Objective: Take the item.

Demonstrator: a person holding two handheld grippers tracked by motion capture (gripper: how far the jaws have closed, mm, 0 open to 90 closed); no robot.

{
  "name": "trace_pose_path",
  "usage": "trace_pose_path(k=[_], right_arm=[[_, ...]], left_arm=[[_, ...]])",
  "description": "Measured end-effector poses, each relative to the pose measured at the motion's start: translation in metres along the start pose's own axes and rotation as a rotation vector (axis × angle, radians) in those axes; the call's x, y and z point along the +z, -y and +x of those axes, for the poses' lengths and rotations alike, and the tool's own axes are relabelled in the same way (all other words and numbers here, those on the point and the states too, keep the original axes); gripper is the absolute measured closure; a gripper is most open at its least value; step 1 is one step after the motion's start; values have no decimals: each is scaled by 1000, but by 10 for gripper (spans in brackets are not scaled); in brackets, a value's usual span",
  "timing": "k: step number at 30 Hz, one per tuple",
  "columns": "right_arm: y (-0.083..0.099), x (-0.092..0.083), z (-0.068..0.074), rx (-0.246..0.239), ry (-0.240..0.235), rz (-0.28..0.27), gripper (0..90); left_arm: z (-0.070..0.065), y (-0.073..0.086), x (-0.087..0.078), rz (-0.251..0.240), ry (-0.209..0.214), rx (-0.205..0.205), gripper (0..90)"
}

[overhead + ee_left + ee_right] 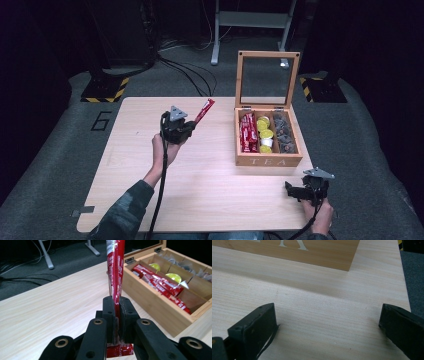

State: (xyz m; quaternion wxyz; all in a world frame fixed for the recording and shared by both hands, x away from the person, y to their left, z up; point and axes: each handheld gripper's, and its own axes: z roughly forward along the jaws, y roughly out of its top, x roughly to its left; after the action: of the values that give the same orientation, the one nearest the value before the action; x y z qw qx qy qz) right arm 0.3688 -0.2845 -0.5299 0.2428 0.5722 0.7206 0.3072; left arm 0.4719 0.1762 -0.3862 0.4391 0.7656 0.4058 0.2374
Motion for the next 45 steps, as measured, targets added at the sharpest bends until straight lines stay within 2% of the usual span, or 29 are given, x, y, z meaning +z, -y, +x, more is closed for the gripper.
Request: trace_pose_path(k=[13,28,32,45], right_arm=[[0,0,0,2,4,0,7],[0,0,0,5,6,-2,7],[0,0,0,7,7,-2,7],[0,0,0,7,7,-2,7]], left_arm=[[33,24,-14,18,-69,-43,838],[67,49,-14,59,-140,-100,837],[78,59,-11,61,-165,-133,837],[109,89,-3,113,-233,-217,837]])
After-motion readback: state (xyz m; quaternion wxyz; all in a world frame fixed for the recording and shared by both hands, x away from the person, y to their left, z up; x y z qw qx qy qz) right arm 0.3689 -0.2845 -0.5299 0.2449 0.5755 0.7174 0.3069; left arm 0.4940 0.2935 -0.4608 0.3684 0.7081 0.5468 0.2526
